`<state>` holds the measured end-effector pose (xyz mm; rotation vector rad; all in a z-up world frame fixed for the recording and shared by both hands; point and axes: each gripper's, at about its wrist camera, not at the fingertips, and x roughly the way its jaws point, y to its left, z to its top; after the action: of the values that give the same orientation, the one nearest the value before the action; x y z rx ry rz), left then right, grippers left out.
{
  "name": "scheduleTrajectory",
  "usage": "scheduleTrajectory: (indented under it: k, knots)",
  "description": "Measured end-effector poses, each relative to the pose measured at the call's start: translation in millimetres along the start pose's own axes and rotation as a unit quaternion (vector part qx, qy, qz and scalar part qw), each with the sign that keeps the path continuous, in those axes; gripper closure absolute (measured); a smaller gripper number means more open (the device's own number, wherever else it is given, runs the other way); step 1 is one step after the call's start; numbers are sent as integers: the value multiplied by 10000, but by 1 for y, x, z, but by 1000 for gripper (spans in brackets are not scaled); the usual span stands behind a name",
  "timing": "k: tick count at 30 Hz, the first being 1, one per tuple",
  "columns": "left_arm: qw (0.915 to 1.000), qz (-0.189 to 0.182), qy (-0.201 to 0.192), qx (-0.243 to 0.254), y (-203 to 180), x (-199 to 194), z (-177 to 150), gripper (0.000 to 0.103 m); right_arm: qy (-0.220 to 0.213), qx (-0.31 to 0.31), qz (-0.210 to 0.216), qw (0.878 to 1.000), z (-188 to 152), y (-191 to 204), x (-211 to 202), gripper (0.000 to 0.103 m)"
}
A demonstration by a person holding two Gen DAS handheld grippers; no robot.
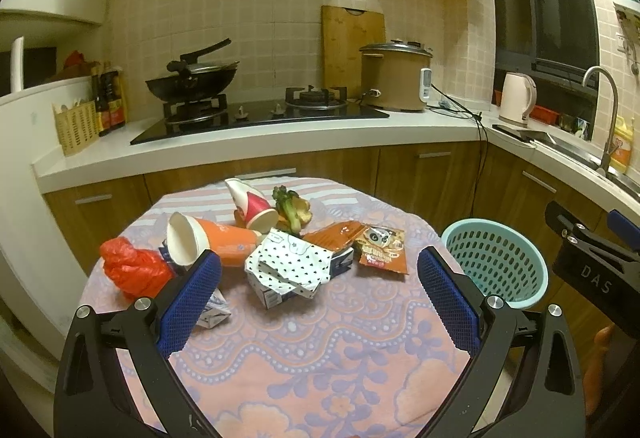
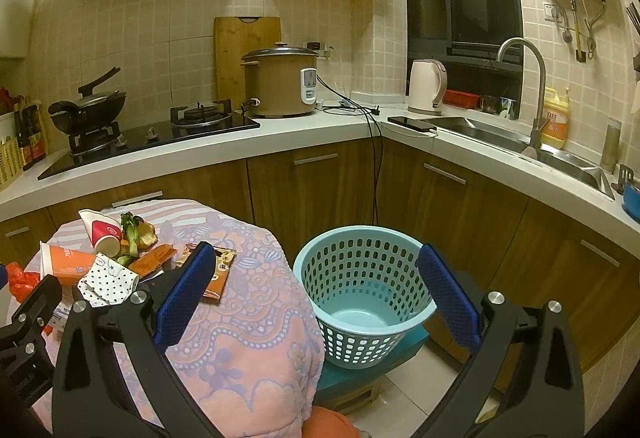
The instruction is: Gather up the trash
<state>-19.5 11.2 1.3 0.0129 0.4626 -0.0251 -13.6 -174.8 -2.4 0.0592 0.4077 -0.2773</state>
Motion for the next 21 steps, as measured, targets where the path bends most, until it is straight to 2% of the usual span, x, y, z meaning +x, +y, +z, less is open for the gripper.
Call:
scheduleTrajectory:
  k: [21]
  knots:
    - [9999, -34, 49, -118, 11, 3, -1, 8, 20, -88, 27, 10000, -2, 4, -1, 7]
